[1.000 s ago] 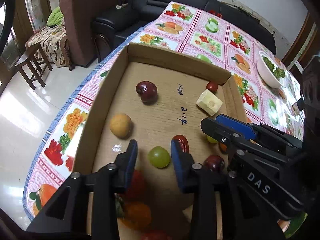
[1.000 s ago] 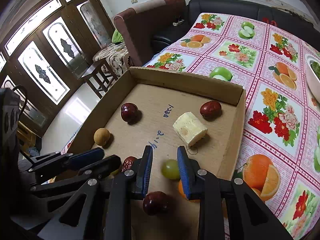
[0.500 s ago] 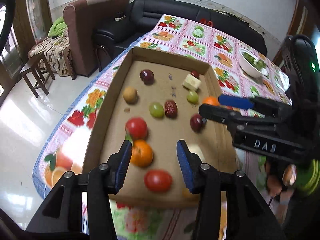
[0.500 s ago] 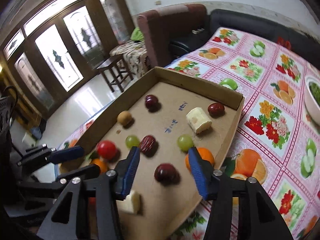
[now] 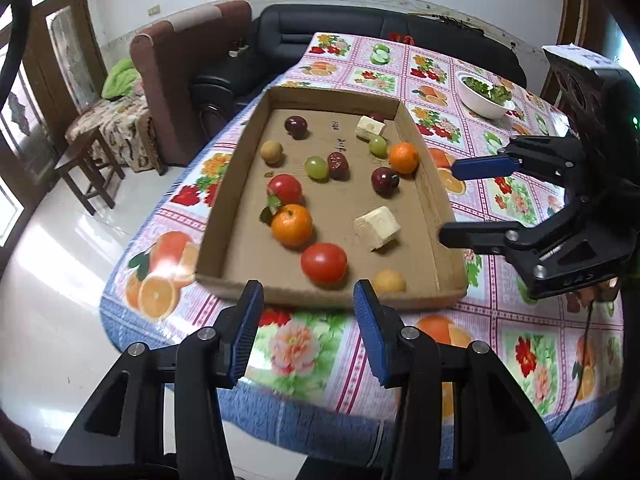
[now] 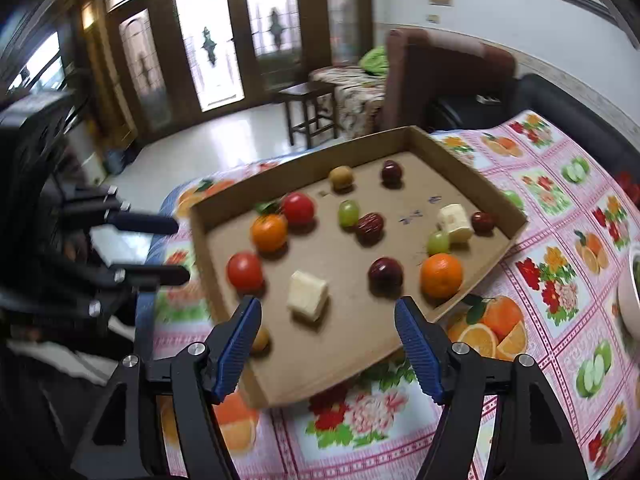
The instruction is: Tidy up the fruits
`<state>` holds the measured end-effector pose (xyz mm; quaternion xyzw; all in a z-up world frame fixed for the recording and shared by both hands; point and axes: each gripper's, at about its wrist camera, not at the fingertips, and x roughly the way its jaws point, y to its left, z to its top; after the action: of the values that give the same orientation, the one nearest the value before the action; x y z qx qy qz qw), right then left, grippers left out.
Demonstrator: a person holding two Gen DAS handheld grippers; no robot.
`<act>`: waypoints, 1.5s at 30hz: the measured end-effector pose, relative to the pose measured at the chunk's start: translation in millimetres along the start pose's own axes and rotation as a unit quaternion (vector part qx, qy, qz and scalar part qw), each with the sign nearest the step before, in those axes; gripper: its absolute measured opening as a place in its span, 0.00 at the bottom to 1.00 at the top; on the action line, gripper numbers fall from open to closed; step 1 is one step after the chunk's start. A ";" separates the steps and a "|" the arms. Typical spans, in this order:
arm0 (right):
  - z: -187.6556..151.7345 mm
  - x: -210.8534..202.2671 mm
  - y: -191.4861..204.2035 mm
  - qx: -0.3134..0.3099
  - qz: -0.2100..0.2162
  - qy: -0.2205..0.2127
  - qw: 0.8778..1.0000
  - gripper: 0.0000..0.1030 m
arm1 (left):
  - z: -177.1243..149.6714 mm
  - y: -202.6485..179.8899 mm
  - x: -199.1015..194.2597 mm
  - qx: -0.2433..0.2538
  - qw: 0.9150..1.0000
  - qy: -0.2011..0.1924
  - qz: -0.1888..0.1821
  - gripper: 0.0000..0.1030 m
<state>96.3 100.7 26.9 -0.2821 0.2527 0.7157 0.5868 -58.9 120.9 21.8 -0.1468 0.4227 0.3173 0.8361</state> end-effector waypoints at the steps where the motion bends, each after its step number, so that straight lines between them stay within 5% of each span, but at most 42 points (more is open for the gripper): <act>1: -2.3 -1.8 3.0 -0.014 0.003 0.003 1.000 0.69 | -1.9 0.3 -2.4 0.000 1.000 -0.003 0.001 0.51; 18: -27.9 -4.1 21.0 -0.093 0.017 0.034 0.995 0.69 | -24.8 -14.2 -18.3 0.019 1.000 -0.007 -0.002 0.56; 45: -27.2 8.6 39.6 -0.117 0.037 0.055 0.991 0.69 | -19.8 -15.7 -15.6 0.016 1.000 -0.008 -0.003 0.56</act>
<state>59.0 80.6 2.8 -0.3787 0.2094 0.7450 0.5077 -67.6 92.4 22.1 -0.1323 0.4205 0.3096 0.8425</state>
